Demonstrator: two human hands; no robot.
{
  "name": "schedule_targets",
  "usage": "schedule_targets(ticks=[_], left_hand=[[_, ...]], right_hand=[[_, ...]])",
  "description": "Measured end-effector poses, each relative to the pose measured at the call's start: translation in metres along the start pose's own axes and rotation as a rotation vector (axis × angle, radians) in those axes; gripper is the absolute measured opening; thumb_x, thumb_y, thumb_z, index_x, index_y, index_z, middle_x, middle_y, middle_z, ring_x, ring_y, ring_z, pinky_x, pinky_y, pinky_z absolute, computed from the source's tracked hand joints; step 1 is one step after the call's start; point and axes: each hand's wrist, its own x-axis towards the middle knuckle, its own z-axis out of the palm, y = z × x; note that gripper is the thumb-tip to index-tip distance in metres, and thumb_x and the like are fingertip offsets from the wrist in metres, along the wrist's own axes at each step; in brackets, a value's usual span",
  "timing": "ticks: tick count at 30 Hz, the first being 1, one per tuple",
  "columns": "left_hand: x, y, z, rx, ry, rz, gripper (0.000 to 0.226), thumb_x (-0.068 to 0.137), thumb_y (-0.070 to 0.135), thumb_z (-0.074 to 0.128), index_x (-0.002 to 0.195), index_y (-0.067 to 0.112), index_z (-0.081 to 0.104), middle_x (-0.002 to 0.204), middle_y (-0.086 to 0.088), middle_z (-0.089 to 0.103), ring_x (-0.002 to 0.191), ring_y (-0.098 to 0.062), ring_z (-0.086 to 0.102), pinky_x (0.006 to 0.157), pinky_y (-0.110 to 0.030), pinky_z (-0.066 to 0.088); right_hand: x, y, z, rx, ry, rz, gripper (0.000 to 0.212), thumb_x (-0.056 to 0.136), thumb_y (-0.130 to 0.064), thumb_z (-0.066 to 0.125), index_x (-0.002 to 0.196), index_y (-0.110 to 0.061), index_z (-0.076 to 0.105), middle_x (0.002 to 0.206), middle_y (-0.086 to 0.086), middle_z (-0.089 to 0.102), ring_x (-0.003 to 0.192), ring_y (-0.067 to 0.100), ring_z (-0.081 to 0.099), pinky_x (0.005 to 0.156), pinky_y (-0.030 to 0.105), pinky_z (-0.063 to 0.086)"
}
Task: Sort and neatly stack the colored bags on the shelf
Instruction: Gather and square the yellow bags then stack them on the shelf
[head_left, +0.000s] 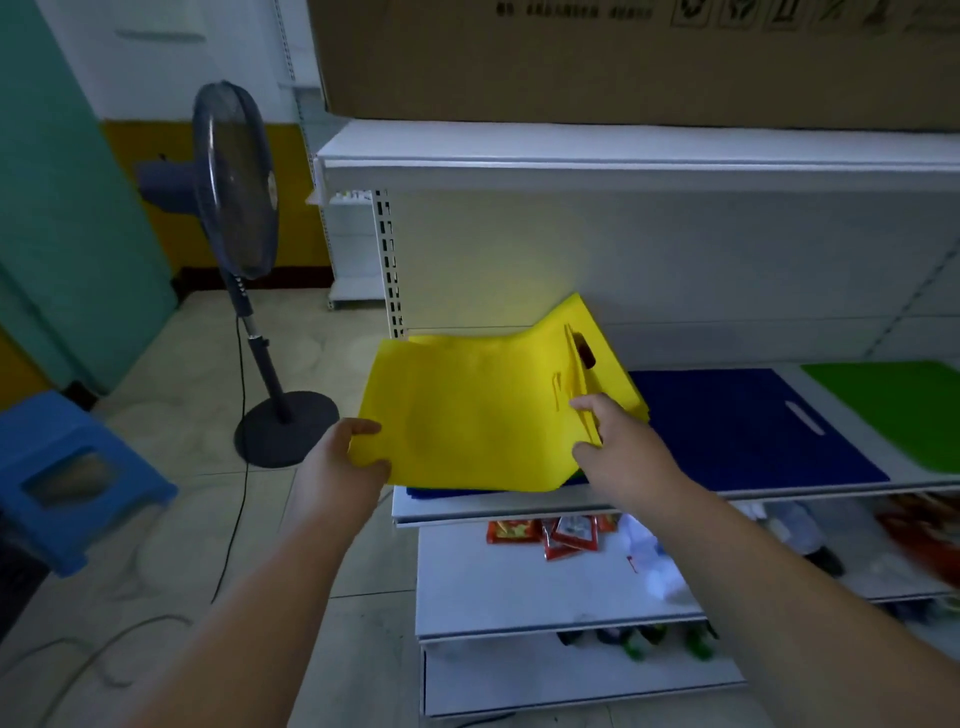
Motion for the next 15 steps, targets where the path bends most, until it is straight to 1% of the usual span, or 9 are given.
schedule_targets(ticks=[3, 5, 8, 10, 12, 14, 15], left_hand=[[-0.016, -0.006, -0.005, 0.074, -0.015, 0.024, 0.034, 0.088, 0.013, 0.059, 0.107, 0.040, 0.052, 0.074, -0.009, 0.062, 0.054, -0.025, 0.057, 0.047, -0.032, 0.046], [-0.030, -0.004, -0.004, 0.133, 0.003, 0.043, 0.031, 0.090, 0.012, 0.054, 0.106, 0.039, 0.053, 0.070, -0.006, 0.061, 0.054, -0.023, 0.058, 0.046, -0.029, 0.043], [-0.055, 0.005, 0.005, 0.146, 0.084, 0.100, 0.026, 0.095, 0.016, 0.050, 0.108, 0.037, 0.056, 0.077, 0.002, 0.060, 0.058, -0.017, 0.057, 0.048, -0.026, 0.039], [-0.074, 0.014, 0.020, 0.086, 0.139, 0.161, 0.023, 0.098, 0.021, 0.047, 0.112, 0.035, 0.059, 0.083, 0.001, 0.062, 0.059, -0.016, 0.055, 0.052, -0.027, 0.038], [-0.091, 0.028, 0.041, 0.004, 0.179, 0.209, 0.023, 0.099, 0.025, 0.047, 0.115, 0.034, 0.060, 0.082, -0.001, 0.064, 0.061, -0.017, 0.053, 0.054, -0.029, 0.038], [-0.106, 0.051, 0.070, -0.021, 0.210, 0.264, 0.023, 0.099, 0.026, 0.049, 0.116, 0.030, 0.063, 0.077, 0.003, 0.062, 0.062, -0.020, 0.055, 0.053, -0.030, 0.039], [-0.115, 0.065, 0.087, -0.016, 0.210, 0.298, 0.023, 0.099, 0.026, 0.050, 0.117, 0.027, 0.065, 0.079, 0.003, 0.063, 0.066, -0.022, 0.057, 0.054, -0.031, 0.039]], right_hand=[[-0.012, 0.012, -0.006, -0.186, 0.004, -0.086, 0.053, 0.100, -0.023, 0.044, 0.147, -0.042, 0.028, 0.058, 0.000, 0.041, 0.049, 0.014, 0.039, 0.045, 0.030, 0.030], [-0.020, 0.022, -0.013, -0.215, 0.033, -0.133, 0.053, 0.102, -0.027, 0.041, 0.150, -0.044, 0.025, 0.057, 0.001, 0.040, 0.051, 0.014, 0.039, 0.047, 0.031, 0.030], [-0.038, 0.037, -0.028, -0.147, 0.140, -0.247, 0.052, 0.102, -0.020, 0.041, 0.149, -0.041, 0.029, 0.051, -0.005, 0.034, 0.045, 0.010, 0.035, 0.045, 0.024, 0.026], [-0.054, 0.047, -0.042, -0.085, 0.247, -0.291, 0.054, 0.101, -0.013, 0.041, 0.148, -0.039, 0.032, 0.054, -0.009, 0.035, 0.049, 0.008, 0.040, 0.046, 0.021, 0.031], [-0.068, 0.065, -0.060, -0.033, 0.354, -0.273, 0.052, 0.101, -0.012, 0.042, 0.146, -0.038, 0.036, 0.055, -0.009, 0.037, 0.053, 0.006, 0.043, 0.049, 0.019, 0.034], [-0.082, 0.093, -0.085, -0.009, 0.454, -0.229, 0.049, 0.102, -0.017, 0.043, 0.144, -0.041, 0.037, 0.054, -0.010, 0.038, 0.053, 0.005, 0.044, 0.048, 0.019, 0.030], [-0.091, 0.112, -0.100, -0.009, 0.493, -0.205, 0.047, 0.102, -0.021, 0.043, 0.143, -0.044, 0.036, 0.055, -0.013, 0.041, 0.053, 0.004, 0.045, 0.049, 0.020, 0.029]])
